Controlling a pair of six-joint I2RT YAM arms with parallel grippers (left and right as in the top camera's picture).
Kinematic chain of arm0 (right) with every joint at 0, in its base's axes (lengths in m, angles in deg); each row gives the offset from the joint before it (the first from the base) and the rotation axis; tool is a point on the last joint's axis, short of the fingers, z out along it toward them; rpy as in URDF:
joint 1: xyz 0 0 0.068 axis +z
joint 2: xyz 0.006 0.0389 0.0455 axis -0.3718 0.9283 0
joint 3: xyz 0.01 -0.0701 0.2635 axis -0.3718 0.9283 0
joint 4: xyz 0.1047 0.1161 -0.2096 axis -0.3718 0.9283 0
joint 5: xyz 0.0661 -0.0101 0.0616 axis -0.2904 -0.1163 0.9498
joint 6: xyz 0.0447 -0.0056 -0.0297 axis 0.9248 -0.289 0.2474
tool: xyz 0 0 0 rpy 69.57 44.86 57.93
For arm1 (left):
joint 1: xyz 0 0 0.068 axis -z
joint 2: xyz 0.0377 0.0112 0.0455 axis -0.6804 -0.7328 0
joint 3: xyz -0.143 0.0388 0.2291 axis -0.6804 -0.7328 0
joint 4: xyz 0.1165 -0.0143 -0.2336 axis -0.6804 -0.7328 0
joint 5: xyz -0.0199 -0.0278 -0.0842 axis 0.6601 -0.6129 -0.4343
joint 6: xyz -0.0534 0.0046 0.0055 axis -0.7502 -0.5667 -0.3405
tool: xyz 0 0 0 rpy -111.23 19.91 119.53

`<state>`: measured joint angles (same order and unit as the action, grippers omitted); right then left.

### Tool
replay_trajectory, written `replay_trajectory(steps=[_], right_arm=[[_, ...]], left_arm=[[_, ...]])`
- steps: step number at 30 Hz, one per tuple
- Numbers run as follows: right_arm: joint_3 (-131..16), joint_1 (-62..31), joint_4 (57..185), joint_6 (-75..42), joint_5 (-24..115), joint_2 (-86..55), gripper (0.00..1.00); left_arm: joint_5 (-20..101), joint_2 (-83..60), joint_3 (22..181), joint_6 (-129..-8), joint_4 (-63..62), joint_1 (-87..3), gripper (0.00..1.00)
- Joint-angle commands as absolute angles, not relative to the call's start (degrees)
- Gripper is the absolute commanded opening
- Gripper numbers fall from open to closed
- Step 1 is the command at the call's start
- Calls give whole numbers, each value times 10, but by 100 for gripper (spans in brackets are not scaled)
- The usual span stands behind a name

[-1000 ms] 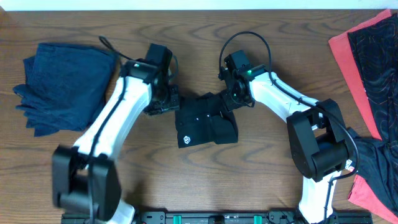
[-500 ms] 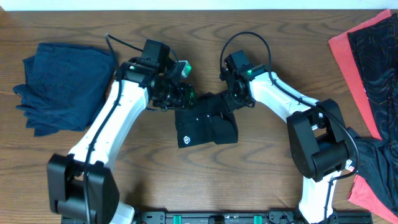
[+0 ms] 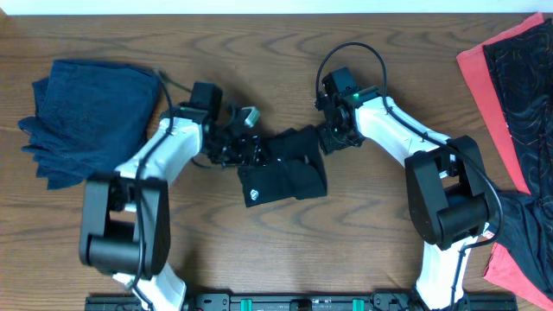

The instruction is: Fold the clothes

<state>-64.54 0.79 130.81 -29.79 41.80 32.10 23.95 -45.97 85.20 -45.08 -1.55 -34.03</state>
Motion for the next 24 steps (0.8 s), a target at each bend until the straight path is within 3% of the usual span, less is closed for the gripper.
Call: replay_trajectory(steps=[1, 15, 24], right_arm=[[-658, 2, 1313, -303, 416, 328, 56], [-699, 3, 1407, -300, 434, 262, 59], [-720, 4, 1458, -343, 825, 172, 60]], left_arm=[[249, -518, 827, -475, -15, -369, 58], [249, -513, 827, -503, -41, -377, 58], [249, -480, 826, -503, -42, -377, 58]])
